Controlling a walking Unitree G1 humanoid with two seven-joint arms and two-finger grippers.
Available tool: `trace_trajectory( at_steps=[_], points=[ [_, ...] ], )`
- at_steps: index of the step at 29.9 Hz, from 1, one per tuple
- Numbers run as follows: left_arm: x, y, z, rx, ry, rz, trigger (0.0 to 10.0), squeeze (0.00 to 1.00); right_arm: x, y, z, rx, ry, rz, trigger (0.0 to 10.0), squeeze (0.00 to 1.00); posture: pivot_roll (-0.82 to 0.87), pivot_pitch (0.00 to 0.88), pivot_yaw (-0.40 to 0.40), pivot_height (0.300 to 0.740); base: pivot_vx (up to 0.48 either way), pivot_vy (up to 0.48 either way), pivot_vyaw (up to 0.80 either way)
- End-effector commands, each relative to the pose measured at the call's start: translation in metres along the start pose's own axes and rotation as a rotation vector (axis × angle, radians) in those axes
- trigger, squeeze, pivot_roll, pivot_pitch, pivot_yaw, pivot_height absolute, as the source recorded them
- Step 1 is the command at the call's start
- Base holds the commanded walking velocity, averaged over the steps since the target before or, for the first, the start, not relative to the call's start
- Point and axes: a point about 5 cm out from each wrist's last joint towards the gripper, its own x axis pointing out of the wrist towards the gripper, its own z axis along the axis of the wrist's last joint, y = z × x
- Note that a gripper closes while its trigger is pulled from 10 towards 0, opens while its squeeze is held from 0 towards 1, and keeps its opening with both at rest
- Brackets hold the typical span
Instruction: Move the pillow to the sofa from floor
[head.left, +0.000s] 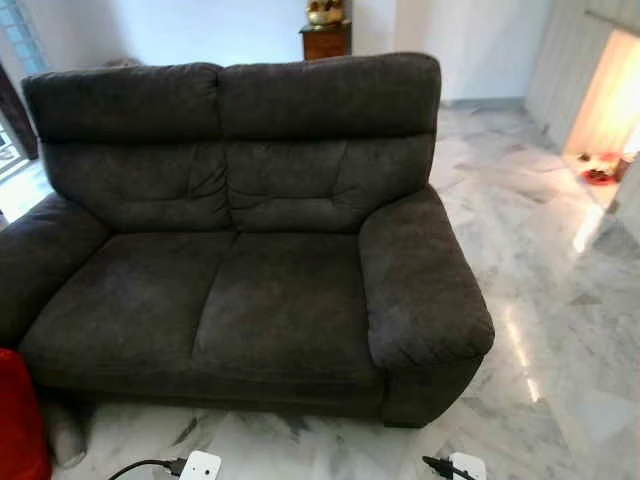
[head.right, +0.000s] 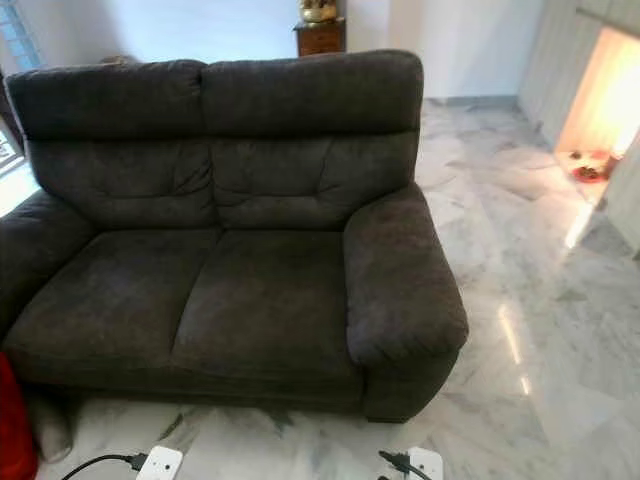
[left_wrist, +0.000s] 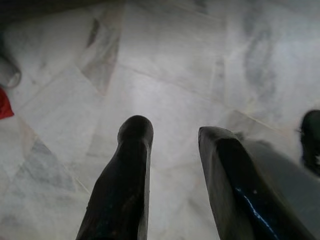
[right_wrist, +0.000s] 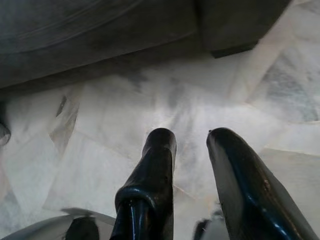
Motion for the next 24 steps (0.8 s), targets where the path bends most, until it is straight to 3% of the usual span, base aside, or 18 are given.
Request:
trace_trajectory(
  at_steps=[1,5,10,13,24],
  points=[
    [-0.0018,0.0119,-0.0073,0.000,0.027,0.031,10.0,0.00,0.0022,0.0118,-0.0028,-0.005,0.012,0.031,10.0,0.00,-0.06,0.000,0.080,0.740,0.000,0.480,0.00],
    [-0.0018,0.0121,-0.0075,0.001,0.028,0.030,10.0,0.00,0.0021,0.0119,-0.0034,0.001,0.012,0.027,10.0,0.00,-0.06,0.000,0.079,0.740,0.000,0.480,0.00],
    [-0.0017,0.0127,-0.0064,0.000,0.024,0.031,10.0,0.00,0.0024,0.0129,-0.0019,-0.061,0.009,0.034,10.0,0.00,-0.06,0.006,0.077,0.740,0.000,0.480,0.00],
    [-0.0018,0.0131,-0.0069,-0.004,0.025,0.034,10.0,0.00,0.0021,0.0129,-0.0033,-0.066,0.010,0.036,10.0,0.00,-0.06,0.005,0.073,0.740,0.000,0.480,0.80],
    [-0.0017,0.0120,-0.0063,0.000,0.023,0.028,10.0,0.00,0.0012,0.0116,-0.0072,-0.008,0.017,0.026,10.0,0.00,-0.06,0.006,0.076,0.740,0.000,0.480,0.12]
  ],
)
